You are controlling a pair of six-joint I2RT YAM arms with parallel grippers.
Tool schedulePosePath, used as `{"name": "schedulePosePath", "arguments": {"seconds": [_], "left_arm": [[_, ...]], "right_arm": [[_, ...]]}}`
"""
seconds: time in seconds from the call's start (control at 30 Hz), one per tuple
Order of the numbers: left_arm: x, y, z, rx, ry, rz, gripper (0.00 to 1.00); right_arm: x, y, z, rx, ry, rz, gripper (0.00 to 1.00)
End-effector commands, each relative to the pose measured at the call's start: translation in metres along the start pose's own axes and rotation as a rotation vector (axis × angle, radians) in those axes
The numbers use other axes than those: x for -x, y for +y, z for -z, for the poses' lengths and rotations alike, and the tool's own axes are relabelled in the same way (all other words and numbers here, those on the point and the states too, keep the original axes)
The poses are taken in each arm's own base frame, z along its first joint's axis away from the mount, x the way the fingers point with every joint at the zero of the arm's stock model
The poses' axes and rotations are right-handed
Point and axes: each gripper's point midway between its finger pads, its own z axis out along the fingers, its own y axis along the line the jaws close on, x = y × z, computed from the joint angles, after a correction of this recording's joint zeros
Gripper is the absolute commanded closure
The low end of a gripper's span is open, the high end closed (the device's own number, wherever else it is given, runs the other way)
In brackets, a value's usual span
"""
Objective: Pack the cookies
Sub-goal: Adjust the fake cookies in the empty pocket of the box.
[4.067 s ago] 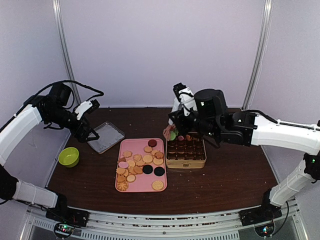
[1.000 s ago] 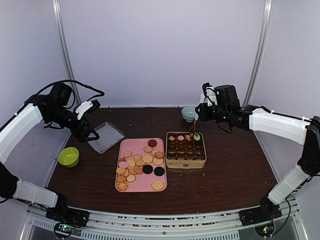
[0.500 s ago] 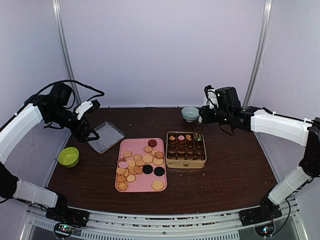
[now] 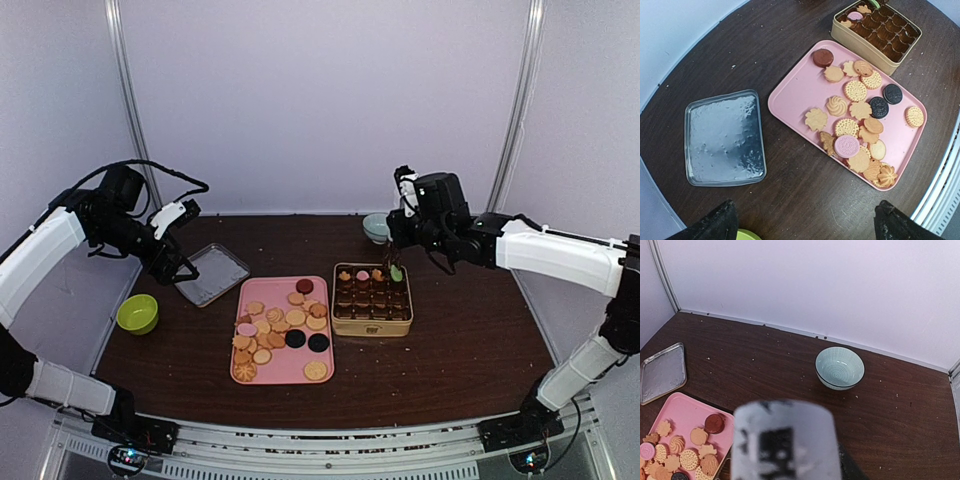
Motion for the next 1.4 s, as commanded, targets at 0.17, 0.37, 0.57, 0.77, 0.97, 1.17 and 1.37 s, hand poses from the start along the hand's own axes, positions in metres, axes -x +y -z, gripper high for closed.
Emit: {"name": "schedulePosePath", "arguments": {"seconds": [0.17, 0.37, 0.57, 0.77, 0.97, 1.17, 1.37], "left_arm": [[0.003, 0.001, 0.008, 0.015, -0.022, -0.022, 0.02], [0.006, 0.001, 0.008, 0.012, -0.028, -0.023, 0.02], [0.006, 0.001, 0.009, 0.016, -0.029, -0.022, 0.02], [0.007, 0.001, 0.009, 0.009, -0.031, -0.022, 0.02], [0.008, 0.001, 0.009, 0.01, -0.033, -0.022, 0.02], [0.007, 0.002, 0.008, 0.01, -0.03, -0.02, 0.02], [0.007, 0.001, 0.007, 0.008, -0.029, -0.02, 0.02]], "right_arm": [[0.014, 0.006, -0.007, -0.171, -0.024, 0.12, 0.67], [0.006, 0.011, -0.011, -0.205, -0.01, 0.148, 0.67], [0.007, 0.015, -0.011, -0.198, -0.028, 0.116, 0.67], [0.024, 0.028, -0.002, -0.165, -0.08, 0.093, 0.67], [0.018, 0.031, -0.009, -0.198, -0.064, 0.116, 0.67], [0.009, 0.032, -0.017, -0.262, -0.044, 0.155, 0.67], [0.0, 0.032, -0.023, -0.31, -0.032, 0.18, 0.68]]}}
